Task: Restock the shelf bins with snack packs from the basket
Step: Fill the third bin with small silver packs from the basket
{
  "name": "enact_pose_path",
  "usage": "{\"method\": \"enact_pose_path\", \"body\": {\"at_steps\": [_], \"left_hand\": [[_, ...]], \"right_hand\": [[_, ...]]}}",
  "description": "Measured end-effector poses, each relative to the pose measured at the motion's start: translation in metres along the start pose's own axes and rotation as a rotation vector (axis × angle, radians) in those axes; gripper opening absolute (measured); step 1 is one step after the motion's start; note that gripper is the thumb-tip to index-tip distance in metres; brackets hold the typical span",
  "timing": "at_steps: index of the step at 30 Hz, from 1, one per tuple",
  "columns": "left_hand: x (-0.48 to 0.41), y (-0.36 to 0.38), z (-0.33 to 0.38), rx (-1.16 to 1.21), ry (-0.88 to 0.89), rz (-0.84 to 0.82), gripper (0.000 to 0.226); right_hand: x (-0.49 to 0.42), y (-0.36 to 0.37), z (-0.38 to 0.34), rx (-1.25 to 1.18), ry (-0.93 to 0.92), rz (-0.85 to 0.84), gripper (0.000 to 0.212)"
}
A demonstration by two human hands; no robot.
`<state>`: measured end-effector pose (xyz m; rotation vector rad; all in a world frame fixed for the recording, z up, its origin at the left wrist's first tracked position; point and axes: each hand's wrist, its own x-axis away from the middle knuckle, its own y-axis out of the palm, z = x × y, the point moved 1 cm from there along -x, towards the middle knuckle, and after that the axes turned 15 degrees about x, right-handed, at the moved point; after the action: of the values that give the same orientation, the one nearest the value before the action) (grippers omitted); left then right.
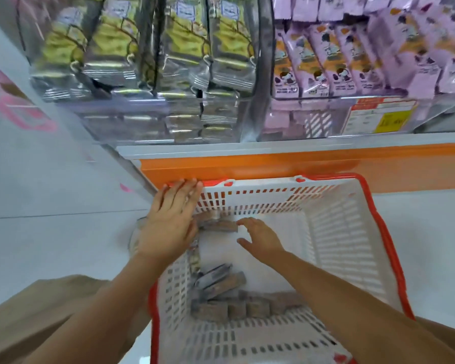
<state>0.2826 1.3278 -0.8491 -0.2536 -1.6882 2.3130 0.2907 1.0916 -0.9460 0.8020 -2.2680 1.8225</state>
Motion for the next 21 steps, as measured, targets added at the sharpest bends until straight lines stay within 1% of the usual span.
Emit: {"method": "enact_pose_path", "body": {"at_steps": [5,7,9,12,14,16,21], "left_hand": [[0.0,0.0,0.001,-0.022,-0.013,0.003,0.067],[0.001,0.0,0.0,-0.024,-0.014,0.005,0.067],[0.001,0.0,0.0,-0.02,-0.014,0.017,0.068],[0.001,0.001,-0.001,-0.003,-0.016,0.028,0.069],[0.001,0.001,-0.002,0.005,-0.017,0.036,0.07],[0.001,0.001,-0.002,0.013,-0.012,0.031,0.07],[0.002,0.0,-0.002,0.016,-0.022,0.008,0.065]], "right_hand": [[-0.031,0.028,-0.015,0.061,0.024,-0.082,0.062],[-0.041,0.038,-0.02,0.11,0.028,-0.086,0.066],[-0.046,0.046,-0.023,0.158,0.042,-0.066,0.061],[-0.046,0.058,-0.025,0.234,0.044,0.003,0.04],[-0.043,0.063,-0.025,0.212,0.053,0.052,0.03],[-0.041,0.061,-0.024,0.155,0.052,0.074,0.027],[-0.028,0.034,-0.013,-0.016,-0.013,0.139,0.032]]}}
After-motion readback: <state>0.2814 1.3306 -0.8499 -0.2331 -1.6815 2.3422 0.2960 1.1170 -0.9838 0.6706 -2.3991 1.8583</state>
